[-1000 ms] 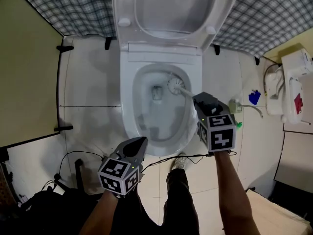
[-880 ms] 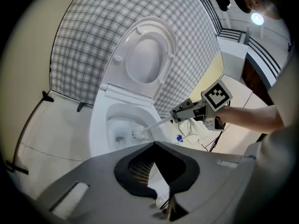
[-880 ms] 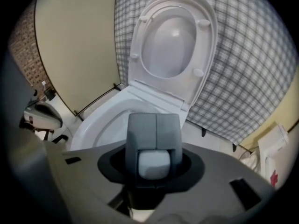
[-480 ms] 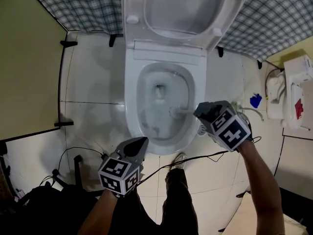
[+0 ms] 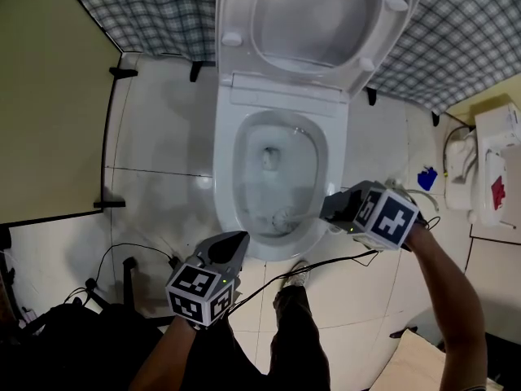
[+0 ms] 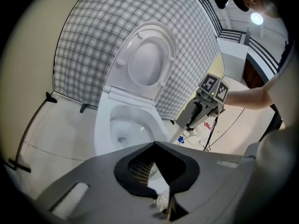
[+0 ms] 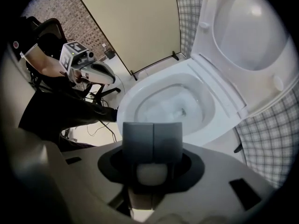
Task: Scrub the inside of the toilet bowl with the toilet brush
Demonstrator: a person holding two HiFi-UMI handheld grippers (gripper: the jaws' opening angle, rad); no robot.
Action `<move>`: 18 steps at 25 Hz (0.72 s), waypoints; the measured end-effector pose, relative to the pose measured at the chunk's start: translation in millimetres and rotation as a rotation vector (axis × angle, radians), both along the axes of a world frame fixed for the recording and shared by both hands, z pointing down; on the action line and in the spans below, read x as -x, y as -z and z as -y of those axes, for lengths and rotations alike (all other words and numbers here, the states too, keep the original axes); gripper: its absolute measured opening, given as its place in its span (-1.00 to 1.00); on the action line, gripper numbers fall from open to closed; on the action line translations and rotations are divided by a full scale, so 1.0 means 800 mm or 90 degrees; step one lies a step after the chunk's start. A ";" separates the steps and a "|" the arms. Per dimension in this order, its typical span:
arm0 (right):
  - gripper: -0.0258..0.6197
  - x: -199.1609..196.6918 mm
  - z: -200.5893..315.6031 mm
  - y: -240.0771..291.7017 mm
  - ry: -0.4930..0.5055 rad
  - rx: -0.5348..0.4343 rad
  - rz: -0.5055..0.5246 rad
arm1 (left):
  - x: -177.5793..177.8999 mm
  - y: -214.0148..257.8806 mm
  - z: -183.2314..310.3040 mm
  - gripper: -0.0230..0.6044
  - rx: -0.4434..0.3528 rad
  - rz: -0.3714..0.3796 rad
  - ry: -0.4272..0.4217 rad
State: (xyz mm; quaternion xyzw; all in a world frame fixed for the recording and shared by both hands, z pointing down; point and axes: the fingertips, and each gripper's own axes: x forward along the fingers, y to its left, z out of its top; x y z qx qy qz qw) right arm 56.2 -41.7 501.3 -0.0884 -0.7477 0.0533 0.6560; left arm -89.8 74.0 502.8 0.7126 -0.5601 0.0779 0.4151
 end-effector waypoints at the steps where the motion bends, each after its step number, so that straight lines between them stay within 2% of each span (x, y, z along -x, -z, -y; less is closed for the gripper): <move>1: -0.39 -0.001 -0.003 0.000 0.012 0.007 0.000 | -0.002 0.000 0.000 -0.90 0.000 0.000 -0.001; 5: -0.39 -0.003 -0.016 -0.003 0.075 0.033 -0.002 | -0.009 0.002 0.001 -0.90 -0.003 0.001 -0.002; 8: -0.40 0.007 -0.030 -0.006 0.085 0.066 0.018 | -0.009 0.004 0.000 -0.90 -0.002 0.003 0.005; 14: -0.40 0.062 -0.047 -0.022 0.026 0.099 0.105 | 0.008 0.005 -0.007 -0.90 0.003 0.018 0.015; 18: -0.40 0.089 -0.038 -0.029 -0.020 0.092 0.138 | 0.015 0.004 -0.006 -0.90 0.003 0.020 0.019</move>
